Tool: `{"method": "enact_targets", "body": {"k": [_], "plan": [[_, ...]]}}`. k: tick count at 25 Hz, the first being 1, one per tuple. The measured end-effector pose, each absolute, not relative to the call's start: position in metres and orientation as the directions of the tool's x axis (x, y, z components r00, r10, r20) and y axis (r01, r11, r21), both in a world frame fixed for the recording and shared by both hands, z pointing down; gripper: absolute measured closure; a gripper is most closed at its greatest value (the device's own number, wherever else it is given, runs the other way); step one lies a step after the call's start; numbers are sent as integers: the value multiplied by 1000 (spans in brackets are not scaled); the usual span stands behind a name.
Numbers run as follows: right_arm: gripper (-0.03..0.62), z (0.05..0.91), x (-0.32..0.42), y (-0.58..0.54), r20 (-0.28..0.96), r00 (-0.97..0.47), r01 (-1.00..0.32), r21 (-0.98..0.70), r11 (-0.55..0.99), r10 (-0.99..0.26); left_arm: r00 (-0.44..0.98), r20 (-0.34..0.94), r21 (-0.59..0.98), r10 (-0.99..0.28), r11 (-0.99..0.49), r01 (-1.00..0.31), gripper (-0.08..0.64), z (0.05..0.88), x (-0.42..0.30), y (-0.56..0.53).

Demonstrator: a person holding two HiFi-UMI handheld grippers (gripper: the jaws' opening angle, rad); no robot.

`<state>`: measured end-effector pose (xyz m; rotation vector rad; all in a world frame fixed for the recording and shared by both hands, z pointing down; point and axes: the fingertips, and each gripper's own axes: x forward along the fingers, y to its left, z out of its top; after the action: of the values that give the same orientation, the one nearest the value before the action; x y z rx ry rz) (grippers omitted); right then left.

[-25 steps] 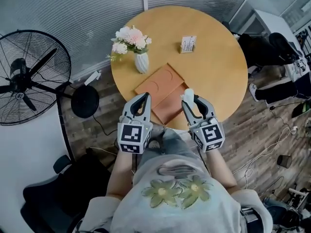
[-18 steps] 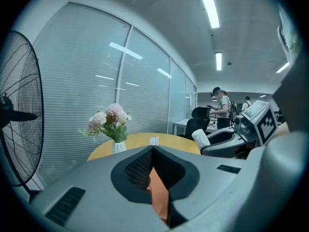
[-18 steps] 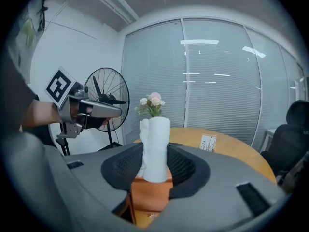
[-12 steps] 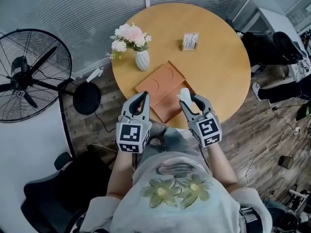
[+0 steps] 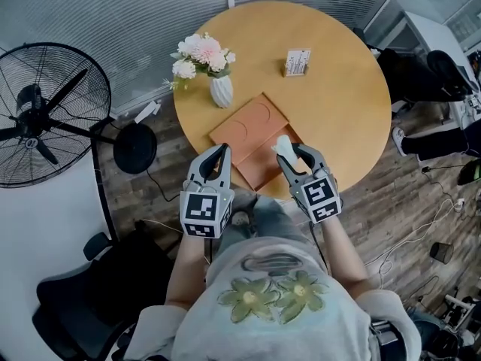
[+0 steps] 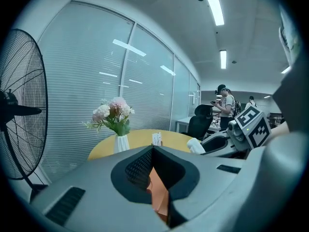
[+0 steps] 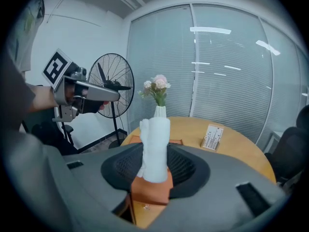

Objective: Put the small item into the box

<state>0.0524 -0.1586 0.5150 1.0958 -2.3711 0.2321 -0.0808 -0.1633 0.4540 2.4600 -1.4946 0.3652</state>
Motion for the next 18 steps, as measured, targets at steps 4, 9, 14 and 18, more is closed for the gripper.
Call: {"method": "enact_targets", "body": {"k": [4, 9, 14, 18], "plan": [[436, 527, 51, -160, 545, -549, -731, 53, 680, -633, 439, 345, 79, -829, -441, -894, 558, 459, -80, -165], [436, 544, 50, -163, 579, -558, -714, 31, 699, -595, 435, 357, 75, -826, -439, -895, 558, 464, -79, -168], [436, 557, 53, -164, 607, -551, -701, 37, 712, -573, 429, 365, 71, -826, -435, -897, 558, 467, -75, -171], [431, 569, 53, -167, 632, -540, -685, 55, 727, -556, 424, 371, 69, -826, -431, -900, 558, 468, -74, -171]]}}
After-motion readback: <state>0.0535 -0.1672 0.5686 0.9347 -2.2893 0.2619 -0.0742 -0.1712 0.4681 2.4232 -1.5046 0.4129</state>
